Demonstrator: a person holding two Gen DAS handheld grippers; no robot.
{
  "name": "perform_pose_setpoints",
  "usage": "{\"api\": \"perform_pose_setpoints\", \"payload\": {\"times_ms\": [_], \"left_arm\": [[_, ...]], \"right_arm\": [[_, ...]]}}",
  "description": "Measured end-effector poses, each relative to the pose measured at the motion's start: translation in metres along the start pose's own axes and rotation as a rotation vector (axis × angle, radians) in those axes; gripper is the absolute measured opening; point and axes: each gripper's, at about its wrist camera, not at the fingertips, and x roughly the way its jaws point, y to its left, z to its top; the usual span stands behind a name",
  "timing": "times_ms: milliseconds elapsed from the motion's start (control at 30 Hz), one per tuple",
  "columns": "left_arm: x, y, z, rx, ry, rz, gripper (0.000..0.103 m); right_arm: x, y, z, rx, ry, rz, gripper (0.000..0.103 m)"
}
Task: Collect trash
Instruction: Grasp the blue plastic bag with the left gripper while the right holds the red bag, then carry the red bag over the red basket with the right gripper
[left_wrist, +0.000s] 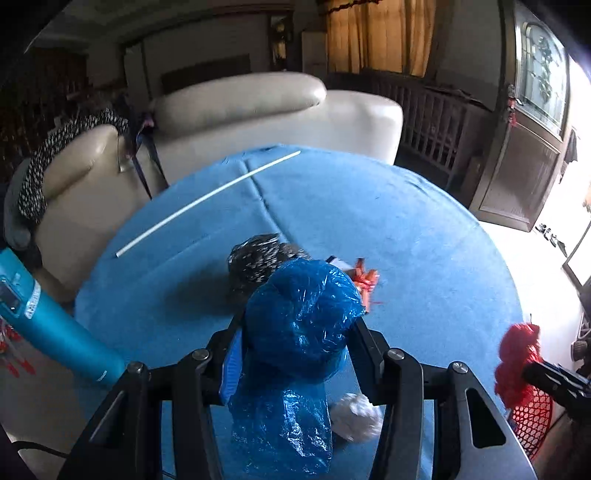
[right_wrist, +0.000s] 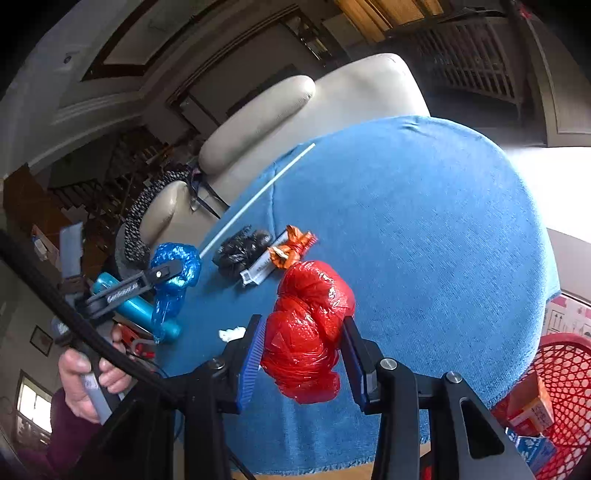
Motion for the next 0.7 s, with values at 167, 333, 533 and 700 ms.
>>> {"api": "perform_pose_setpoints", "payload": {"times_ms": [167, 333, 533, 700], "left_arm": [[-0.017, -0.029, -0.006, 0.064, -0.028, 0.015, 0.053], [-0.022, -0.049, -0.011, 0.076, -0.038, 0.028, 0.053], [-0.029, -0.068, -0.018, 0.108, -0.038, 0.041, 0.053], [-0.037, -0.089, -0.022, 0.148, -0.053, 0.038, 0.053]], "right_arm": [[-0.014, 0.001, 0.002, -0.008, -0.033, 0.002, 0.044], [-0.032, -0.003, 0.001, -0.017, -0.065, -0.020, 0.044], [-0.054, -0.007, -0.005, -0.054, -0.102, -0.090, 0.044], [-0.073, -0.014, -0.011, -0.073, -0.131, -0.136, 0.044]]}}
